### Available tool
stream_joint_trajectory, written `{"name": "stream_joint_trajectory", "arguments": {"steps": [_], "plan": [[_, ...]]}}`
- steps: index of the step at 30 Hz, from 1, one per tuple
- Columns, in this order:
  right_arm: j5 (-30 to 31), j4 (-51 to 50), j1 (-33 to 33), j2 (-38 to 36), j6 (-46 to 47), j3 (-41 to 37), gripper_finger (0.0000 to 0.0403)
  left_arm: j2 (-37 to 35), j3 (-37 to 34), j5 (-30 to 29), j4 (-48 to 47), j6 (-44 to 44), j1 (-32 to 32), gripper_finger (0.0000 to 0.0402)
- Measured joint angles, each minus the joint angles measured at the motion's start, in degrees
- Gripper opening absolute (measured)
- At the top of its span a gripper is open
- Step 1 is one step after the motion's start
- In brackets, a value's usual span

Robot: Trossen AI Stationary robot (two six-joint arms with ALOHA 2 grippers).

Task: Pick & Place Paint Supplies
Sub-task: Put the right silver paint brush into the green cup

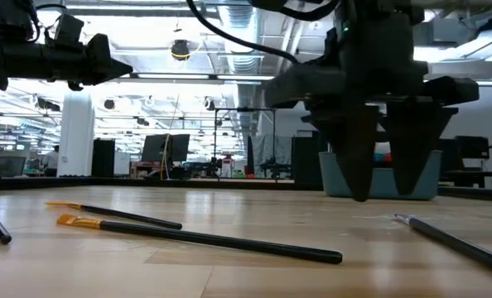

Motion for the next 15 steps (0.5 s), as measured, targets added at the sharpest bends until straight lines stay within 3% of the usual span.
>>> {"name": "stream_joint_trajectory", "arguments": {"steps": [10, 15], "plan": [[-2.87, 2.60, 1.49, 0.74, 13.95, -0.33, 0.0220, 0.00, -0.01, 0.00, 0.00, 0.01, -0.02, 0.0008], [-4.40, 4.90, 0.70, 1.39, 16.39, -0.28, 0.0220, 0.00, 0.01, 0.01, 0.00, -0.01, -0.01, 0.0008]]}}
